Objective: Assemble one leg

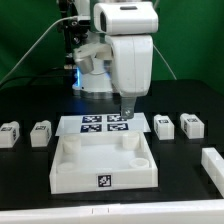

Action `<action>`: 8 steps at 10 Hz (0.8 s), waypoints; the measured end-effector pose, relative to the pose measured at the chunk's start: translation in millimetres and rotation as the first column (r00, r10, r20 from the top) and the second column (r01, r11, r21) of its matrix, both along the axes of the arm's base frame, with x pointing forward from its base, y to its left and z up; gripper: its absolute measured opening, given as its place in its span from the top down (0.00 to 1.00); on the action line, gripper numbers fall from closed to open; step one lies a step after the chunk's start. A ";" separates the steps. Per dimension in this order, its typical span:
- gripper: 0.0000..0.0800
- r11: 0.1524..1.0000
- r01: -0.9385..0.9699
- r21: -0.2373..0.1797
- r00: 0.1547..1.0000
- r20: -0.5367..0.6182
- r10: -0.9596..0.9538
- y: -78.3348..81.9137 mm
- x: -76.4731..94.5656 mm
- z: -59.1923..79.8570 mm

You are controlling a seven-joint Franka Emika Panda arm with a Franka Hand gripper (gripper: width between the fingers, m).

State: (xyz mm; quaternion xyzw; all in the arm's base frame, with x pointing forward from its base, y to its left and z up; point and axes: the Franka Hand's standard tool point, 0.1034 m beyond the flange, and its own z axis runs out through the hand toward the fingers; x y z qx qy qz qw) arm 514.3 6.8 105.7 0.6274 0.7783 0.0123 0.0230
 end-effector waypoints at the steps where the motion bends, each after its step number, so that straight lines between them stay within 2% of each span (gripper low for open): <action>1: 0.19 0.999 -0.043 -0.007 0.999 -0.002 0.043 -0.8 0.3 -0.8; 5: 0.19 1.000 0.010 -0.005 1.000 -0.005 -0.010 -2.8 -2.2 -3.0; 7: 0.19 0.997 0.072 -0.003 0.997 -0.028 -0.072 -17.2 -40.2 -26.1; 8: 0.19 0.996 0.084 0.000 0.995 -0.051 -0.084 -19.0 -59.9 -41.0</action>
Offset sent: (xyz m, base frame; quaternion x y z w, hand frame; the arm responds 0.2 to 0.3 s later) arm 0.0000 0.0000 0.0000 0.0000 0.0000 0.0000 1.0000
